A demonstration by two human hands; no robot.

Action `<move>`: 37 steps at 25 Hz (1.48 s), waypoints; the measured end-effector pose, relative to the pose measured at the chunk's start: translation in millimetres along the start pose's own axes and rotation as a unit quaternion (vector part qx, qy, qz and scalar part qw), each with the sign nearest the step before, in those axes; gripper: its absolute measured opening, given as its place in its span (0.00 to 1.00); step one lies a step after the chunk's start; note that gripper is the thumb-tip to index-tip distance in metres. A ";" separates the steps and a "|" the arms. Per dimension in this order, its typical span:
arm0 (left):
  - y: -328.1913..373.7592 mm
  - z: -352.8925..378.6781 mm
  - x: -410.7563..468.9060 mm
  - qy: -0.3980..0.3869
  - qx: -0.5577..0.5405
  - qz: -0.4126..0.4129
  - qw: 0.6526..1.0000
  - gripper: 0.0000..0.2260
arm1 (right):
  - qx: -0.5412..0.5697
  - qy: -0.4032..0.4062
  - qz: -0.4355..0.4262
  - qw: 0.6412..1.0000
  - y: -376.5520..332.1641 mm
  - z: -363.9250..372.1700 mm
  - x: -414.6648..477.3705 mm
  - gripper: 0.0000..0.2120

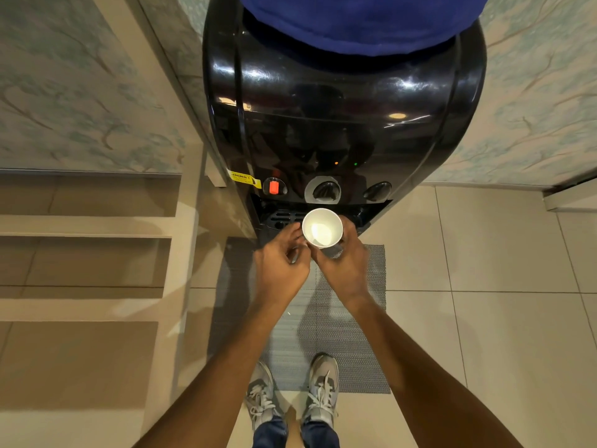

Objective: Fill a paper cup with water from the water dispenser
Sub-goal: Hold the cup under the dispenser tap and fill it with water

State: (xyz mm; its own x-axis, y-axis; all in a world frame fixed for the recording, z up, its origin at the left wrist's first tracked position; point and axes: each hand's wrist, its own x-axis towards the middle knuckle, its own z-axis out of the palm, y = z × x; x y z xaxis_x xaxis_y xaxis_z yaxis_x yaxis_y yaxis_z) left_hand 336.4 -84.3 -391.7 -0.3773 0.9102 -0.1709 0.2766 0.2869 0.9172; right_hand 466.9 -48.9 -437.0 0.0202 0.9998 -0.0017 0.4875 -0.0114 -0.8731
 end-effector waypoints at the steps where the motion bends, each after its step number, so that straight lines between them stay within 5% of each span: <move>1: 0.6 0.8 2.4 0.000 0.001 0.002 1.000 0.19 | 0.003 -0.001 0.003 1.000 0.5 1.2 2.7 0.36; 15: -6.9 3.2 4.9 0.005 -0.001 -0.007 1.000 0.20 | 0.080 0.033 0.008 0.996 -5.7 18.1 50.1 0.27; 26: 41.0 -7.9 5.2 0.087 0.052 0.220 0.970 0.06 | 0.108 0.000 0.001 0.994 -6.2 12.9 48.6 0.30; 37: 55.0 -9.0 36.6 0.074 0.072 0.259 0.960 0.05 | 0.083 0.001 -0.026 0.996 -5.1 10.6 53.3 0.29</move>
State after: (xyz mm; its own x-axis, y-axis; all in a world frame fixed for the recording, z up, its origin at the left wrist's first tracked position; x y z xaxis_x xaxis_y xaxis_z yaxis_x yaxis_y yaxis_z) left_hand 329.9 -38.0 -344.2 -0.2742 0.8929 0.3572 0.5758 -0.1451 0.8046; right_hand 456.2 4.6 -437.8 -0.0002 0.9989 0.0465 0.3361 0.0439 -0.9408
